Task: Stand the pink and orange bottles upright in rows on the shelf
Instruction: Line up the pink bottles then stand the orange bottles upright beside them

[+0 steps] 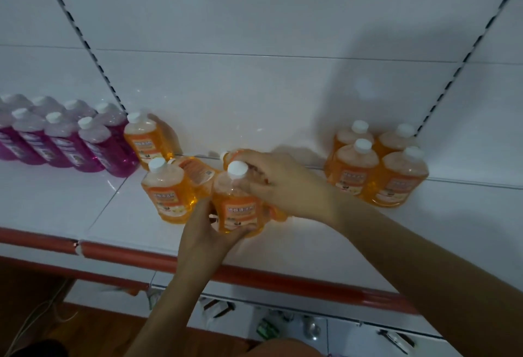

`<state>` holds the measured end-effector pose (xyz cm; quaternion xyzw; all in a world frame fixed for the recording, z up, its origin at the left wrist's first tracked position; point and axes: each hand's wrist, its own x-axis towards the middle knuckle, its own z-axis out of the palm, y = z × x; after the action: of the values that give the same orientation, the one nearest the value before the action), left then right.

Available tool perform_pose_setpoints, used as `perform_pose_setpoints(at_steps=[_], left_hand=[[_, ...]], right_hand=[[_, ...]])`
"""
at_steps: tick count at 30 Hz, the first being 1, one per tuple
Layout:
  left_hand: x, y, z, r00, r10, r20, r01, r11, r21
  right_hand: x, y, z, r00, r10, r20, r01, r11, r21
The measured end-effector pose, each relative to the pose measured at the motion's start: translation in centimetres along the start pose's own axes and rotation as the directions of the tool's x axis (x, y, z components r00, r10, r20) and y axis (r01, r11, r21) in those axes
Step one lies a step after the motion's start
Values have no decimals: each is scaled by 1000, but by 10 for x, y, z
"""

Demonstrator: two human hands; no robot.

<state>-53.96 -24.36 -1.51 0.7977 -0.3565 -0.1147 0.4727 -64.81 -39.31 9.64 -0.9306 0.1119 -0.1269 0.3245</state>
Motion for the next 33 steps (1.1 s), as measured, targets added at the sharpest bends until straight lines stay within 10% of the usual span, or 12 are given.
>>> perform_pose_setpoints(at_steps=[13, 24, 33], left_hand=[[108, 85, 68, 946, 161, 283, -173, 985, 18], [149, 69, 133, 922, 81, 379, -135, 984, 120], [146, 73, 96, 900, 203, 386, -269, 955, 127]], right_hand=[[10, 62, -100, 962, 166, -215, -213, 954, -214], [29, 118, -91, 943, 320, -95, -319, 780, -538], [28, 112, -76, 974, 105, -199, -204, 783, -588]])
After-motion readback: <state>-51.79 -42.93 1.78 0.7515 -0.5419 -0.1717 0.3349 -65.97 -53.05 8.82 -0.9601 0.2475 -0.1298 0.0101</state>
